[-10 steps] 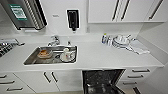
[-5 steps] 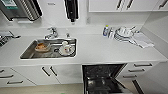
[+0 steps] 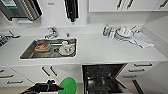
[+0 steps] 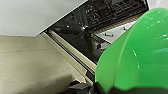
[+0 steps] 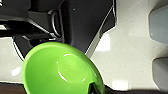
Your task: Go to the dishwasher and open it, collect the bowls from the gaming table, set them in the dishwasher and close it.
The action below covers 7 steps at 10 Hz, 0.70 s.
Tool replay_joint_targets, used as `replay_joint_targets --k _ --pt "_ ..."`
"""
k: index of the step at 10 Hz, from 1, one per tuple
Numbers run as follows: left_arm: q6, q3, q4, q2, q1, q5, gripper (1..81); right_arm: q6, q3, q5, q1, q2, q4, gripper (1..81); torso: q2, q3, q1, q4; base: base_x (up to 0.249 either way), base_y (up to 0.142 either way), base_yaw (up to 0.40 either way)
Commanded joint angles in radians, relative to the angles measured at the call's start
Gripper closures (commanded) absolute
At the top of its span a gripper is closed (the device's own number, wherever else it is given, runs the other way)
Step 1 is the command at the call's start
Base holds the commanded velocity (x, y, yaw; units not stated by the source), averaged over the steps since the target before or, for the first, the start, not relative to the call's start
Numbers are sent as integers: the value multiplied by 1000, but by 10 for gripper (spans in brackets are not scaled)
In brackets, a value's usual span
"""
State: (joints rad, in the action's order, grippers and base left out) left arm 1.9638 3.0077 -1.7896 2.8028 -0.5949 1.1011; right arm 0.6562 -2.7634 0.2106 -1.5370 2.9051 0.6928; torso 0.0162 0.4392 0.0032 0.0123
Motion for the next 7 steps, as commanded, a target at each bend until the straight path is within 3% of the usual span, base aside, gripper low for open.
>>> replay_joint_targets --k 1,2,5,7 --pt "145 17 -146 132 233 14 811 5 4 -54 -16 -13 4 811 0 0 0 0 0 0 0" --pt "168 17 -175 175 252 8 811 5 4 -54 -15 -13 4 811 0 0 0 0 0 0 0" --pt "179 17 -223 264 252 -33 811 5 4 -56 -10 -5 5 811 0 0 1 0 0 0 0" --pt "184 17 -231 316 251 -69 811 5 4 -56 -7 -5 7 811 -1 1 1 0 0 0 0"
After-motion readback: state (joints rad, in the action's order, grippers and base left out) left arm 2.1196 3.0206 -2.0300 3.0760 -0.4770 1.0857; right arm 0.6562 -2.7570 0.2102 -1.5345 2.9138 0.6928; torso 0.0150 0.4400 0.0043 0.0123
